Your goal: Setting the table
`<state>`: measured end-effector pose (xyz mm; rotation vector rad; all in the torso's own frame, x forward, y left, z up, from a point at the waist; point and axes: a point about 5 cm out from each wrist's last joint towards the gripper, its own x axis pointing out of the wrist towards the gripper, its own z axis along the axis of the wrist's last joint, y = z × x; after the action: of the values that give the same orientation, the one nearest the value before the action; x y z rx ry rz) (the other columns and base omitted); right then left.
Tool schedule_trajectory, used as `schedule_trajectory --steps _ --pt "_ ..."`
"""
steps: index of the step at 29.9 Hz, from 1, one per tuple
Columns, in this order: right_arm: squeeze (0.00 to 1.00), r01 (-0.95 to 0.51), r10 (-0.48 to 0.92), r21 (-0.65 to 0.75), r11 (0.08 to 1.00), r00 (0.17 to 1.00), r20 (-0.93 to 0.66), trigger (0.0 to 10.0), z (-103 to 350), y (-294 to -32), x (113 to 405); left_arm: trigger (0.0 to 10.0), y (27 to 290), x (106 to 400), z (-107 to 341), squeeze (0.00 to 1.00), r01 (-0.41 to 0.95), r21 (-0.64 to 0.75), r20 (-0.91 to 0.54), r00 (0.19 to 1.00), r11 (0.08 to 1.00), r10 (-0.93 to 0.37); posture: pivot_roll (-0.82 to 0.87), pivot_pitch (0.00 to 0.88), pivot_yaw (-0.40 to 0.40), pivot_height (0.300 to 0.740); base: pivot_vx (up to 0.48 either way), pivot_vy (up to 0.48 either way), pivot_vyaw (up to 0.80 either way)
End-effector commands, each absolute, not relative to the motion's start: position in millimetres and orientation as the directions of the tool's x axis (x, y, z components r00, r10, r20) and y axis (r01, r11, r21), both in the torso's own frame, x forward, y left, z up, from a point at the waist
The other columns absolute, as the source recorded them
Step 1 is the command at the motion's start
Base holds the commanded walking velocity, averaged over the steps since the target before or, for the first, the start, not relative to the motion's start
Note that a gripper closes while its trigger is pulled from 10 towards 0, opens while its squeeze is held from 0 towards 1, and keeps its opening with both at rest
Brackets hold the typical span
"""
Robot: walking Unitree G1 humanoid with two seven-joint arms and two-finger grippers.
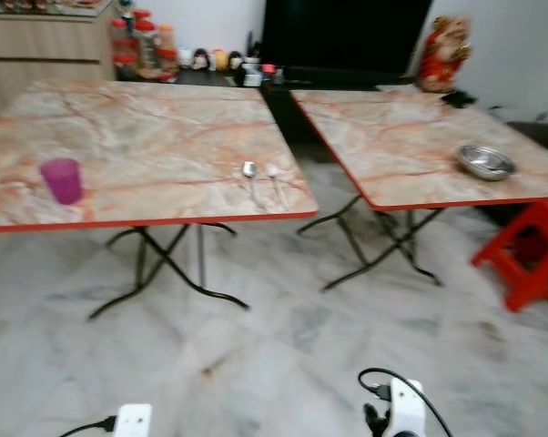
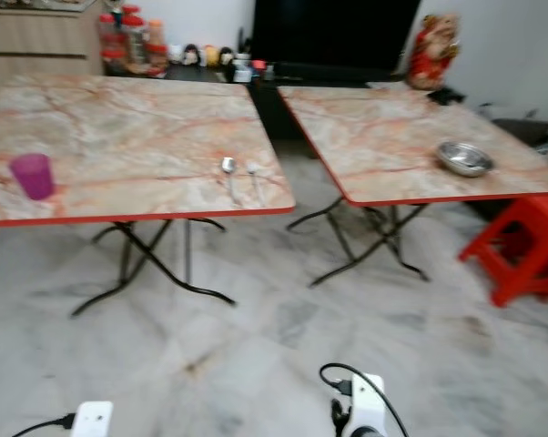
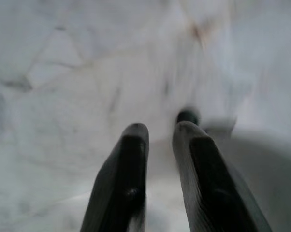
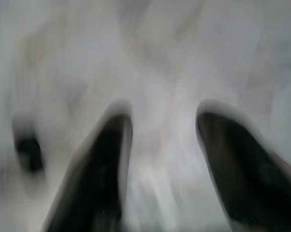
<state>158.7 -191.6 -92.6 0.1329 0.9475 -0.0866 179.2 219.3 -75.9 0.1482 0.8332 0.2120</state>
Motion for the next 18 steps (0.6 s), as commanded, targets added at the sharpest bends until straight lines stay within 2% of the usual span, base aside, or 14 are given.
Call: schedule_trajectory --steps 1,6,13,18 --pt "0.00 0.084 0.004 0.074 0.994 0.635 -0.773 10.0 -81.9 -187.9 183.4 10.0 214.0 154.9 -88.7 0.00 -0.129 0.204 -0.771 0.589 0.970 0.240 0.25 0.017 -0.209 0.728 0.000 0.000 0.00" --pt "0.00 0.084 0.011 0.085 0.993 0.645 -0.764 10.0 -79.8 -184.1 188.8 10.0 213.2 157.0 -87.9 0.00 -0.123 0.205 -0.767 0.597 0.971 0.237 0.25 0.006 -0.203 0.728 0.000 0.000 0.00" --pt "0.00 0.089 0.009 0.086 0.992 0.642 -0.767 10.0 -80.7 -185.3 186.5 10.0 212.2 160.9 -86.5 0.00 -0.112 0.208 -0.762 0.605 0.972 0.233 0.25 0.003 -0.206 0.728 0.245 0.000 0.00" --pt "0.00 0.095 0.003 0.082 0.992 0.638 -0.770 10.0 -81.2 -187.6 184.9 10.0 210.6 163.7 -85.5 0.00 -0.099 0.202 -0.756 0.616 0.974 0.219 0.25 0.003 -0.209 0.728 0.000 0.000 0.00"
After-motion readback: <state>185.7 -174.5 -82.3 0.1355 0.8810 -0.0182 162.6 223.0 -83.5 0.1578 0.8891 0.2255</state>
